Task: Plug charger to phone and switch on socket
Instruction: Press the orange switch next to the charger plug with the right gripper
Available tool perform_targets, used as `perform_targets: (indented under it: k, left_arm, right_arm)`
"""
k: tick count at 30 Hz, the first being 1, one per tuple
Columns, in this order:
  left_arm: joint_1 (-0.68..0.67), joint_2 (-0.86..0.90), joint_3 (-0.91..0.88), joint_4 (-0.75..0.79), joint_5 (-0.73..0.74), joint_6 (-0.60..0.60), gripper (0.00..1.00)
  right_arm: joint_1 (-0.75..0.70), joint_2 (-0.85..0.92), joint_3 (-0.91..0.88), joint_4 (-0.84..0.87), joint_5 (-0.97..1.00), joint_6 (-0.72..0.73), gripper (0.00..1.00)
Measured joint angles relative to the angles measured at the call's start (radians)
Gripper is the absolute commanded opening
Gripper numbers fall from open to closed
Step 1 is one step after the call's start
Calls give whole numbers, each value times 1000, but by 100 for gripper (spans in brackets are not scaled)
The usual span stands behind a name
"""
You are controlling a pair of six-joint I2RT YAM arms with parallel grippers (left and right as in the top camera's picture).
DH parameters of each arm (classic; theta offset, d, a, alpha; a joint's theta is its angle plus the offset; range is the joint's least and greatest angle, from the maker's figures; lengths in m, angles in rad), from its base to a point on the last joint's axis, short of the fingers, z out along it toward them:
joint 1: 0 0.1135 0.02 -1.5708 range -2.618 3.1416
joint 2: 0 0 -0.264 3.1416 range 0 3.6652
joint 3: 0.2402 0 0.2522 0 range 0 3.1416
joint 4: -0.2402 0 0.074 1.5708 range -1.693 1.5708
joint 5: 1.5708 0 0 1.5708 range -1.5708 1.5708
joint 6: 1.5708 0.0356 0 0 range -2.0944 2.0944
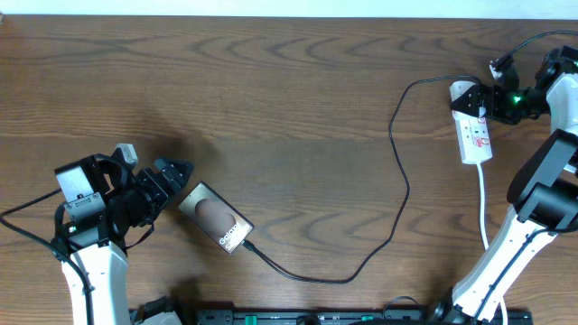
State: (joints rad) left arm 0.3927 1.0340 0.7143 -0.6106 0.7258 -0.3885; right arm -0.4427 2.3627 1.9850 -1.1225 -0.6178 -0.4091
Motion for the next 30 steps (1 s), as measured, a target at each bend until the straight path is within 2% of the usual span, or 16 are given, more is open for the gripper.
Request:
perform_targets:
  k: [30]
  left_arm:
    - [0,0,0,0,0,0,92]
  right_arm:
    - [14,-2,4,16,46,17,99]
